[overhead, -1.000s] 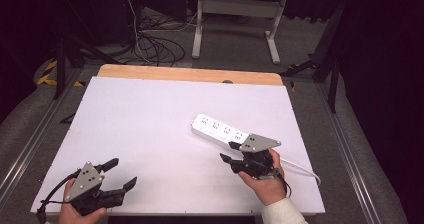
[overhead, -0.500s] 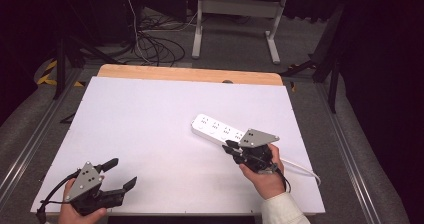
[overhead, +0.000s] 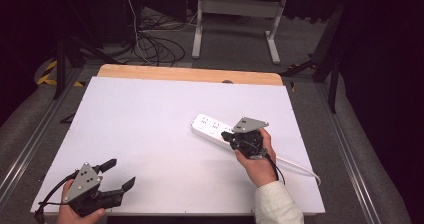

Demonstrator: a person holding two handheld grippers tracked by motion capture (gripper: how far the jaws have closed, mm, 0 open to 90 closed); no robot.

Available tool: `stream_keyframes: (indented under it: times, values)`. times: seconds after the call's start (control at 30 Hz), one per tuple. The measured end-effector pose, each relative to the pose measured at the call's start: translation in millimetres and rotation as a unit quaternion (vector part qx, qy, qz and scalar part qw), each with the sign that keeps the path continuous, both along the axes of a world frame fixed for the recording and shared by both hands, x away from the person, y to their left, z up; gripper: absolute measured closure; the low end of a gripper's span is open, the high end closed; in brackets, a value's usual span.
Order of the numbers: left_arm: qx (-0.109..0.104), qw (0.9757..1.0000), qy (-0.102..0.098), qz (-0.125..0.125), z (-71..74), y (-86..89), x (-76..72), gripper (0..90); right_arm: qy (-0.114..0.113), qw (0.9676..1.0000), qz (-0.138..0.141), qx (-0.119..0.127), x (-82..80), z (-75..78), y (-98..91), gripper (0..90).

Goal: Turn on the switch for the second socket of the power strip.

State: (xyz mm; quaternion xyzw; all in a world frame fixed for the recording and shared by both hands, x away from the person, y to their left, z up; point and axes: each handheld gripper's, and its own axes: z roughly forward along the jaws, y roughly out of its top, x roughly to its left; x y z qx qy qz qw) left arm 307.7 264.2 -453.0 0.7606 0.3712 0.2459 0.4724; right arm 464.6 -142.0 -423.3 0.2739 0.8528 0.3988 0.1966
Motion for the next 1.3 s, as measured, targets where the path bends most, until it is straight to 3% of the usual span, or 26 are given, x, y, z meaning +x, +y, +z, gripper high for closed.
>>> stream_keyframes:
  times: [0.4, 1.0, 1.3]
  values:
    - [-0.002, 1.0000, 0.003, 0.001, -0.4, -0.2, -0.1, 20.5, 0.024, 0.9992, -0.029, 0.016, 21.1, -14.3, 1.1, 90.0]
    - [0.001, 1.0000, 0.003, 0.001, -0.6, 0.0, 0.6, 20.3, 0.030, 0.9980, -0.052, -0.019, 31.7, -30.3, 5.8, 90.0]
    - [0.001, 1.0000, 0.004, 0.001, -0.9, -0.2, 1.0, 20.3, 0.038, 0.9974, -0.056, -0.023, 31.0, -31.7, 7.0, 90.0]
